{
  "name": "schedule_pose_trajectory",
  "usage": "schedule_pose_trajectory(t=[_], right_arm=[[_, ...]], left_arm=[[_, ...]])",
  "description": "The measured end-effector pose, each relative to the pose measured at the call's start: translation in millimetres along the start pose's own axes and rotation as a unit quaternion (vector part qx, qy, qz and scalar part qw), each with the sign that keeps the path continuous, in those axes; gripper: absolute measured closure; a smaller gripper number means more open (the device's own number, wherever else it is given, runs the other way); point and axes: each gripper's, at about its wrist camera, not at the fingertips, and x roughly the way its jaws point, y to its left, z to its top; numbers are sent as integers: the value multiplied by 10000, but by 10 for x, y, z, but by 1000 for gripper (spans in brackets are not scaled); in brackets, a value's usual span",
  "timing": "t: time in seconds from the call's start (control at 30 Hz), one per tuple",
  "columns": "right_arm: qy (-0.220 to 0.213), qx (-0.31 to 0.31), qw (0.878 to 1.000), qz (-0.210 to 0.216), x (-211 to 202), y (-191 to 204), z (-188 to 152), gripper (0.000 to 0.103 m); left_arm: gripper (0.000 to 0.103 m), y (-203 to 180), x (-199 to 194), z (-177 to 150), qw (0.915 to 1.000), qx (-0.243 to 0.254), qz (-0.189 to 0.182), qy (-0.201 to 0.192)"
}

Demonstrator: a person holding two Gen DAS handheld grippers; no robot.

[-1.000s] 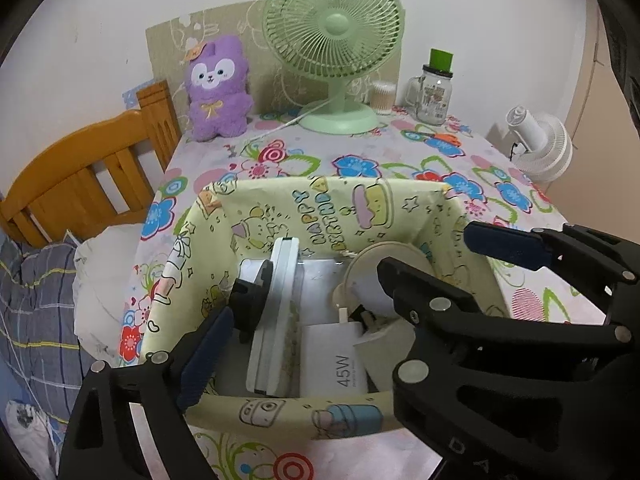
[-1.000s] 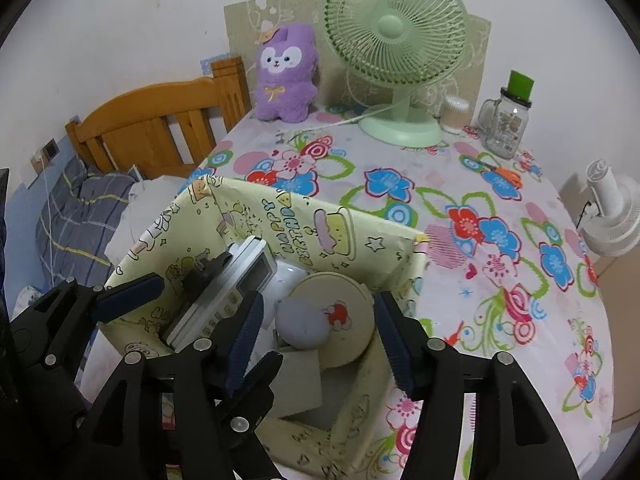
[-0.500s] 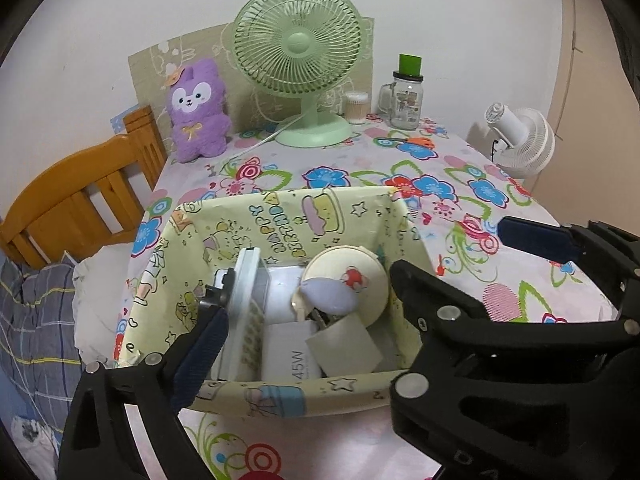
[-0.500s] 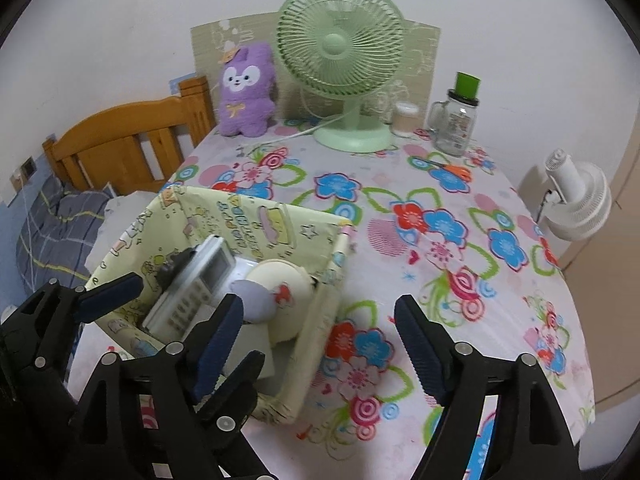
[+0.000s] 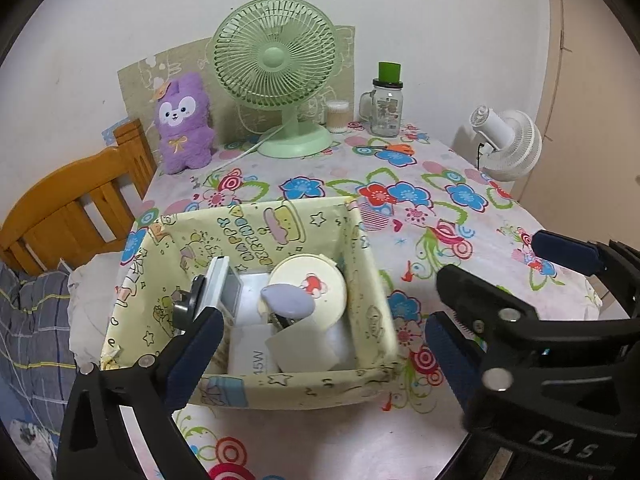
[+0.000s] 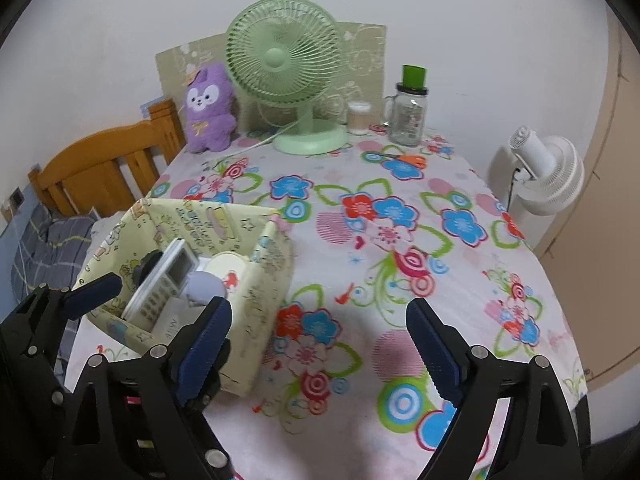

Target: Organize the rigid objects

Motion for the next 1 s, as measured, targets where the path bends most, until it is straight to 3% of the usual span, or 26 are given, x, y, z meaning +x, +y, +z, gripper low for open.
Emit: schedule_pose_trajectory(t=[0.63,1.0], right_arm=[[-491,351,9978,-271,-484,-669,-217,4],[-836,530,9924,-731,-929,-924,-370,1]], left_arm=[[0,-476,-256,46,9995,186,-15,-250],[0,-608,-666,-23,9982,122,-72,-582]])
